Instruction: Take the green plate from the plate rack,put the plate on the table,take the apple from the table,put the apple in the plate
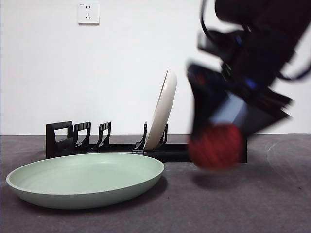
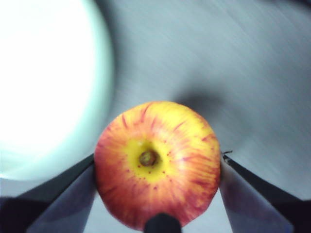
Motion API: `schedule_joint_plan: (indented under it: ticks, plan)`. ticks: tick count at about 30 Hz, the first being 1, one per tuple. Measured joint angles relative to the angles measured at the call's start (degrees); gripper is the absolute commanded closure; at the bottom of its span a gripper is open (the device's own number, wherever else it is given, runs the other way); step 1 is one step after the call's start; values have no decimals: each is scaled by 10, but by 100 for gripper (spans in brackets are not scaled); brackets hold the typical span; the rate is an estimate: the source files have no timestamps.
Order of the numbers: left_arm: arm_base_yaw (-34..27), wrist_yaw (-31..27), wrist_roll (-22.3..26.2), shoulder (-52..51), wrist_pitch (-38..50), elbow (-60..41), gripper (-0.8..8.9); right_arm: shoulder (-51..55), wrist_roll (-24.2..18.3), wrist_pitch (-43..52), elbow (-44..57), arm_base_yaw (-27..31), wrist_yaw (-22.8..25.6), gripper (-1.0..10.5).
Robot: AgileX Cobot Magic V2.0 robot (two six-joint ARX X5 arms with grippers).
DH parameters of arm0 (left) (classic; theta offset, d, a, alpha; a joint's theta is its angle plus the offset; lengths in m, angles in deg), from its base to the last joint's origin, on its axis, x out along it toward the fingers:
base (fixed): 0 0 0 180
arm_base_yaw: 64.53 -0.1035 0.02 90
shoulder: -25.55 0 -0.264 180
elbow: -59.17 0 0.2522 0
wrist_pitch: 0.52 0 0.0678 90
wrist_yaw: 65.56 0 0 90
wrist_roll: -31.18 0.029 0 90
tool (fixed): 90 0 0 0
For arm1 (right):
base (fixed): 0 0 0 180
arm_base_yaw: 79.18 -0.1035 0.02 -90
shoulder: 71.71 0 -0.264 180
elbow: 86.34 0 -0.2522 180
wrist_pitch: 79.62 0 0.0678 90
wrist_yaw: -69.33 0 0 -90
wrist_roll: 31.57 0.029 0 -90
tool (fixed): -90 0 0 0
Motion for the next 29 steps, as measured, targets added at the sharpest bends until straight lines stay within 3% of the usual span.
schedule_joint_plan:
  ticks: [3,7,17,29]
  plan:
    - [0,0,0,0,0,0,615,0,5,3,-67,-5,-63,959]
    - [0,2,0,0,0,0,615,0,10,4,-141,-31,-88,959]
    - [0,28,0,0,0,-11,616,-63,12,5,-224,-105,-82,959]
    - [0,29,0,2,0,-51,616,-220,5,-15,-226,-138,-7,959]
